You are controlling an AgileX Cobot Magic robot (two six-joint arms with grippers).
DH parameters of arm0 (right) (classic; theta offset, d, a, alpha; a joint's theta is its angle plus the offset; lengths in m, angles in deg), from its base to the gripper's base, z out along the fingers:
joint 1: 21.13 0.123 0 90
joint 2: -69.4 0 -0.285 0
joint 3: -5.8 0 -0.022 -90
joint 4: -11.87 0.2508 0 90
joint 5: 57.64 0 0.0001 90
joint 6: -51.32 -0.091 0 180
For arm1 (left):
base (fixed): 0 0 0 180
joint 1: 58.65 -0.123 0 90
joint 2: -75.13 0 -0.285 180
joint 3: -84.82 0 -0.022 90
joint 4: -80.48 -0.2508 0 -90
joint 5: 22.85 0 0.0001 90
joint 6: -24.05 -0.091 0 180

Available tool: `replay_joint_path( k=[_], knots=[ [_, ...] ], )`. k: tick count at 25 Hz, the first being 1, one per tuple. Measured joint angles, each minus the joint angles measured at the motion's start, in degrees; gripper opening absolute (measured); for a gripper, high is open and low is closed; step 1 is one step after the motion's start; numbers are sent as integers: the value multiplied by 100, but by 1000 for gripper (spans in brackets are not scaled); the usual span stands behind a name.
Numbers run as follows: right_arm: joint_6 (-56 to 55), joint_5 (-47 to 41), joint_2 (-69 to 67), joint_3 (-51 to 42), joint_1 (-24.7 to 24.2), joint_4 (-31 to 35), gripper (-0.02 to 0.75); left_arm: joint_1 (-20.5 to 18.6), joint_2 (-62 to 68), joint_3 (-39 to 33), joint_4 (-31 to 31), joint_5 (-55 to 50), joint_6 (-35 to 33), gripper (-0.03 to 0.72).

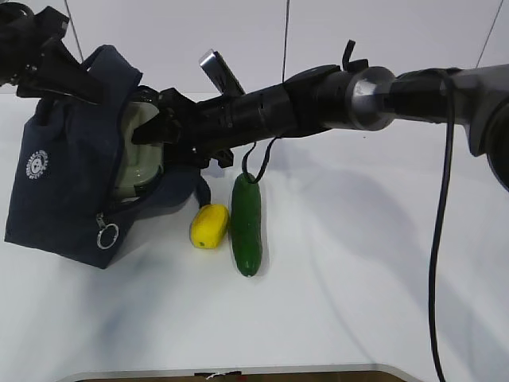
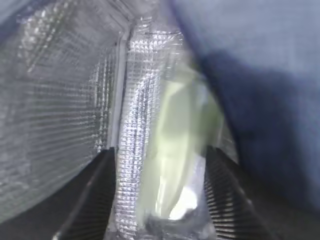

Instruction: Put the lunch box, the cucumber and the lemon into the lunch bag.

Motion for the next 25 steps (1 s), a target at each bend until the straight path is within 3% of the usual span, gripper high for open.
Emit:
replay_joint_path(
  k=[14,25],
  knots=[
    [135,-521,0,46,-75,182,452,0,0,0,61,0,0,-9],
    [393,-1405,200,46,-590,-578,454,-106,0,0,61,-10,0,-9]
  ],
)
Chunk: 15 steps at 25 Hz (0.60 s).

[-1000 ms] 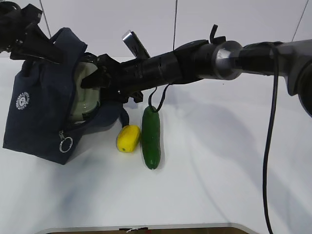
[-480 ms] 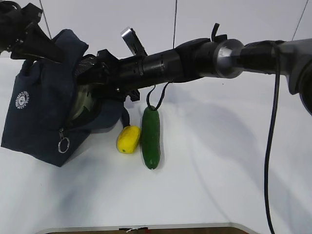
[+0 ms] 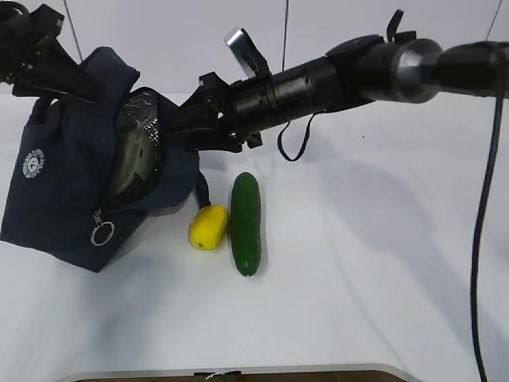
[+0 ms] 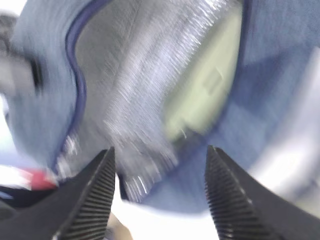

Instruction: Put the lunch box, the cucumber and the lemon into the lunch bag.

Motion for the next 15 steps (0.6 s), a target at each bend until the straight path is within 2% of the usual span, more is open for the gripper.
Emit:
replay_joint_path(
  k=[5,15],
  knots=[
    [-189,-128,584,2,-10,-959,454,-5,0,0,0,0,0,-9],
    [-1944,-306,1607,2,35,-4001,455,-5,0,0,0,-22,0,-9]
  ],
)
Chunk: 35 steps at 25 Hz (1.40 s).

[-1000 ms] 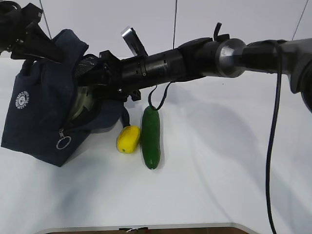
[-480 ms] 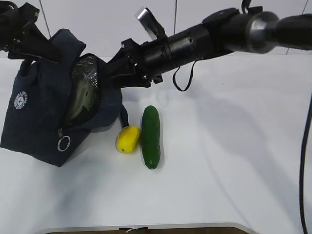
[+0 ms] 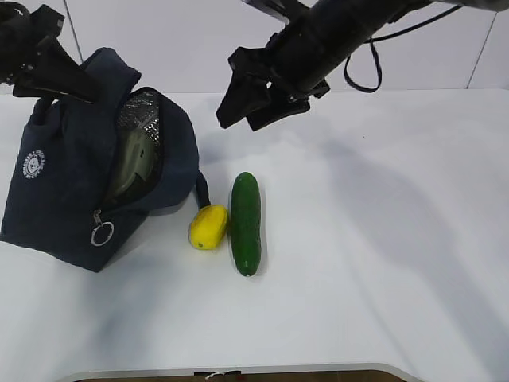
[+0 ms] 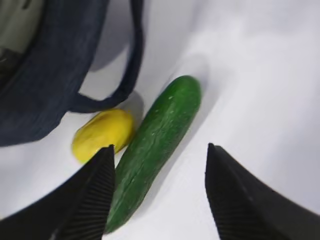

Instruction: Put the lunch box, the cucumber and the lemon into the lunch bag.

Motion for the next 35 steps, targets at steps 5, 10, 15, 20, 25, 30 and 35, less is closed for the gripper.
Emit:
replay_joint_path(
  k=[5,10,15,20,25,30,35],
  knots=[
    [-908,36,123,0,254,-1481,455,0,0,0,0,-35,0,-9],
    [-2213,437,123,0,793,-3107,461,0,0,0,0,-78,0,-9],
    [-2567,769,123,0,1017,-3419,463,0,0,0,-20,-136,0,-9],
    [-2973,781,-77,10,1025,-3421,463,0,0,0,-161,-158,0,-9],
    [-3341,710,-413,10,1025,-3421,464,0,0,0,-194,-167,0,-9],
    [-3545,659,-611,10,1025,-3421,510,0,0,0,-207,-167,0,-9],
    [-3642,636,-825,10,1025,-3421,522,0,0,0,-308,-167,0,-9]
  ],
)
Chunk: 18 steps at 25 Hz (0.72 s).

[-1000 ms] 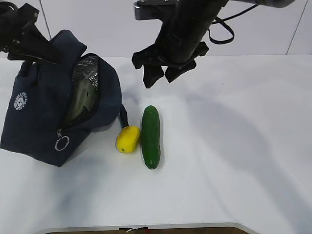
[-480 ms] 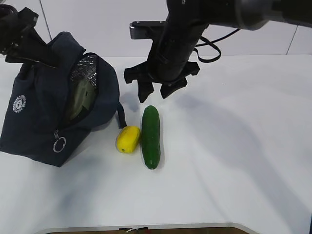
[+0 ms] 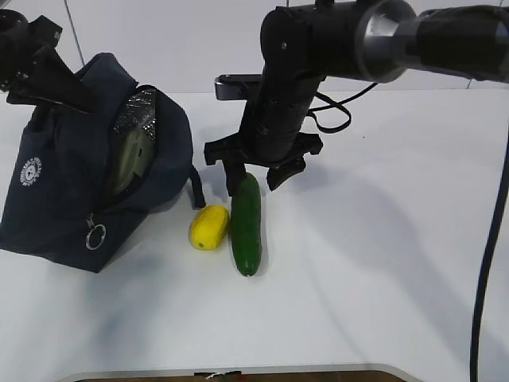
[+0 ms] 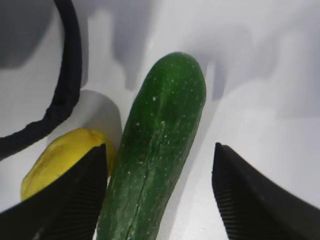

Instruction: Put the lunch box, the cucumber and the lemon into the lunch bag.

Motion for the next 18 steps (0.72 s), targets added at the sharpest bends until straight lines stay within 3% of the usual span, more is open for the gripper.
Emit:
replay_joint_path(
  k=[18],
  knots=[
    [-141,10,-394,0,0,150,523,0,0,0,-71,-12,0,-9]
  ],
)
